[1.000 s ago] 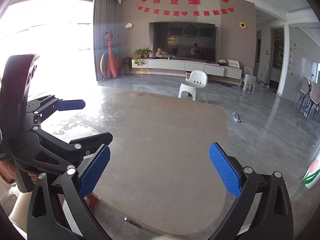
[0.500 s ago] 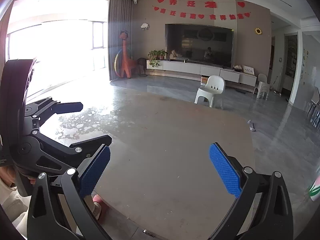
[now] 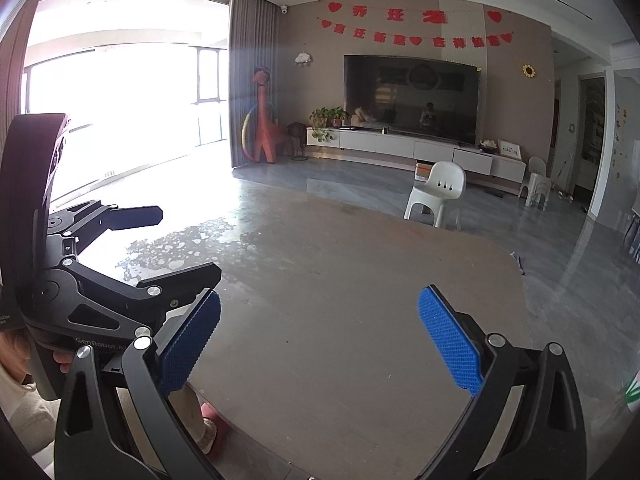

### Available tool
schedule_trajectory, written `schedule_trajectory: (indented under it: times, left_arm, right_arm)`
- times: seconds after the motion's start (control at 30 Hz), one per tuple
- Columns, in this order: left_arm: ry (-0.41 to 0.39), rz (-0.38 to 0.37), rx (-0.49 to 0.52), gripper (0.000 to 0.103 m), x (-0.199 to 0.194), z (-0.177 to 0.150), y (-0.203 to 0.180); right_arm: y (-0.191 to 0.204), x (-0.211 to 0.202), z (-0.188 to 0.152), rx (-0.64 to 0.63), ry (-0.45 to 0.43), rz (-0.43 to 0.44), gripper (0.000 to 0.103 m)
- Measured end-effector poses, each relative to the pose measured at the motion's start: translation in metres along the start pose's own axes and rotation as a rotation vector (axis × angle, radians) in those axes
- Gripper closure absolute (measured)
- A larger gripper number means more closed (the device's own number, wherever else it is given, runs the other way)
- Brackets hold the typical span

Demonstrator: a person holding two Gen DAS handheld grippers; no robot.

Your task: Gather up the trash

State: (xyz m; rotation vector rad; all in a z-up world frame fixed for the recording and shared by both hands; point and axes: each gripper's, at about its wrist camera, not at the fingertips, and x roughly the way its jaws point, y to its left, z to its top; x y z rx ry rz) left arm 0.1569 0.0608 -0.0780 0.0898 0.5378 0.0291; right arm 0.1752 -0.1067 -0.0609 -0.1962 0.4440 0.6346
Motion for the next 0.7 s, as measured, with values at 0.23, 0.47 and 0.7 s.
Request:
schedule_trajectory:
  times: [0.23,0.47,0.7]
  left_arm:
    - [-0.006,-0.002,-0.001,0.005,-0.0024,-0.0019,0.0041]
    - [-0.013,-0.006,0.011,0.005,-0.0037,-0.0015,0.0040]
    - [-0.019,-0.006,0.019,0.005,-0.0032,-0.0022,0.0059]
  right_arm:
    - [0.0012,0.0000,0.0002,-0.009,-0.001,-0.003,0.004]
    - [0.0065,-0.0002,-0.0035,-0.015,-0.005,-0.008,0.004]
    - [0.0074,-0.0010,0.0001,-0.017,-0.010,-0.012,0.004]
